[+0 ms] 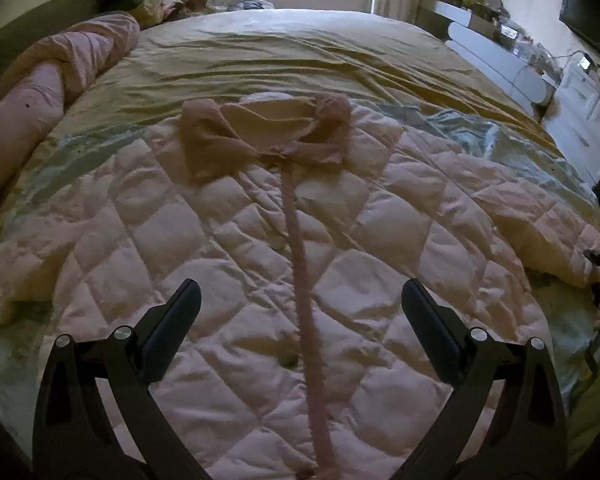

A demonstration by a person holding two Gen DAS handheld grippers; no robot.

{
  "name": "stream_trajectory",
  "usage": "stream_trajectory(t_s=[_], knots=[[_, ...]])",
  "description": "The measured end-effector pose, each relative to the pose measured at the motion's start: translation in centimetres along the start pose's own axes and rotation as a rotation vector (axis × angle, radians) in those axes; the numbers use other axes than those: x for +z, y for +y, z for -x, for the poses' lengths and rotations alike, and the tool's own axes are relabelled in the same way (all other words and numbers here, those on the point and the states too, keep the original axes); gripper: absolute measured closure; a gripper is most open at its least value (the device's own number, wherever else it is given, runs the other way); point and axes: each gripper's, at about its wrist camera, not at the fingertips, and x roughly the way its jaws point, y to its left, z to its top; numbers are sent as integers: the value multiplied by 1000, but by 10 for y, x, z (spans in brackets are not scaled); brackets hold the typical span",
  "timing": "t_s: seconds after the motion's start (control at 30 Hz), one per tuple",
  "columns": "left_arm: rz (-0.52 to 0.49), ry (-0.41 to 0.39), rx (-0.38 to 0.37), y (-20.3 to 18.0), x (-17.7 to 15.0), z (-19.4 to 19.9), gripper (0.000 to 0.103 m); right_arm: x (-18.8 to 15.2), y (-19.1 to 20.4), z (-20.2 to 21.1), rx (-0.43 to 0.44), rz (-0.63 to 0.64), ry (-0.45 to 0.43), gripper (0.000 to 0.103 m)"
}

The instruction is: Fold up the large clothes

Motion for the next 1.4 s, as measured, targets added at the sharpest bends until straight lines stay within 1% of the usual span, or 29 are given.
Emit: stream_trajectory(t_s=[0.1, 0.13, 0.2, 0.23, 0.33, 0.53, 0.63, 0.73, 0.83, 0.9, 1.0, 1.1, 1.3, 1.4], knots=[[20, -5, 8, 7, 5, 5, 9, 5, 24, 10, 6, 105, -47, 86], [25, -7, 12, 9, 6, 7, 9, 7, 38, 17, 17, 148, -66, 87], [24, -10, 15, 11, 9, 12, 9, 13, 53, 30, 50, 184, -92, 88], [21, -12, 20, 11, 10, 14, 9, 15, 65, 39, 82, 205, -105, 88], [23, -30, 23, 14, 16, 21, 9, 20, 95, 56, 134, 270, -125, 88], [40, -55, 19, 25, 28, 38, 9, 4, 150, 85, 218, 415, -155, 88], [50, -74, 23, 33, 32, 47, 9, -14, 183, 96, 268, 501, -159, 88], [74, -77, 14, 45, 34, 52, 9, -26, 212, 100, 317, 552, -145, 89], [94, -86, 15, 58, 36, 56, 9, -44, 241, 103, 349, 608, -140, 89], [106, -102, 8, 66, 37, 61, 9, -53, 253, 108, 367, 637, -137, 89], [117, -116, 18, 76, 38, 65, 9, -68, 275, 115, 390, 693, -140, 89], [138, -118, 0, 86, 39, 68, 9, -87, 296, 119, 411, 744, -135, 89], [166, -131, -8, 105, 35, 72, 9, -141, 332, 122, 445, 892, -120, 89], [175, -126, -4, 114, 30, 69, 9, -173, 346, 115, 460, 956, -87, 89]])
